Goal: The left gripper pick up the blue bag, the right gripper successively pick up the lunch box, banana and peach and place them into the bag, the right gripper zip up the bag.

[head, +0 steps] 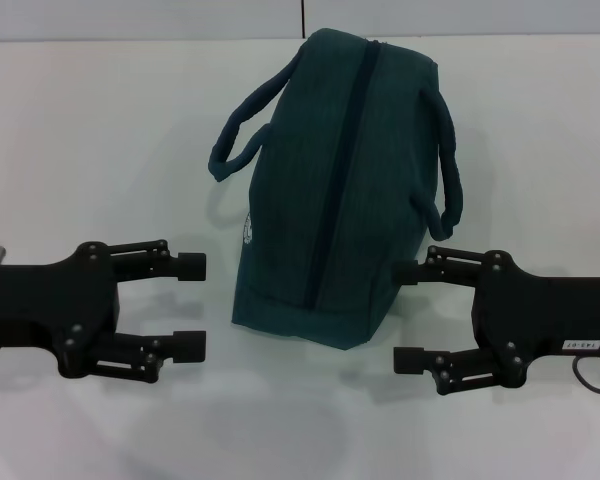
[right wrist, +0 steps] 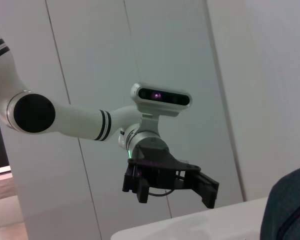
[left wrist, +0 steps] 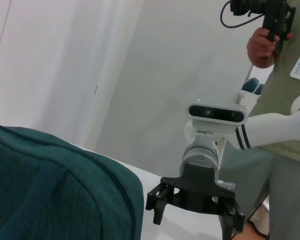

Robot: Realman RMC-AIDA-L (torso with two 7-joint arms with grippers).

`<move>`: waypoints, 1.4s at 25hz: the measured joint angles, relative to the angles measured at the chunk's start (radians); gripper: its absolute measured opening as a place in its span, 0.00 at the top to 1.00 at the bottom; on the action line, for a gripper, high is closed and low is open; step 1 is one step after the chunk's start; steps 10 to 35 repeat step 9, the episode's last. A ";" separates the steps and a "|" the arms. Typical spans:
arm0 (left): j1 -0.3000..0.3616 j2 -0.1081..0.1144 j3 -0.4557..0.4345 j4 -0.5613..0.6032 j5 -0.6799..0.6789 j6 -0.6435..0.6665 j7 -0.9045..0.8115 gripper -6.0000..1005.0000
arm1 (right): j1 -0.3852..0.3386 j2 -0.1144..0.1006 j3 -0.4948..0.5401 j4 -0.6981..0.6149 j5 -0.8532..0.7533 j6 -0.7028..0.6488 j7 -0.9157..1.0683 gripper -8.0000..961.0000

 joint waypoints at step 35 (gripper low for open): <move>0.000 -0.006 0.000 -0.001 0.000 0.000 0.000 0.12 | -0.005 0.000 0.002 0.000 0.000 -0.002 0.000 0.10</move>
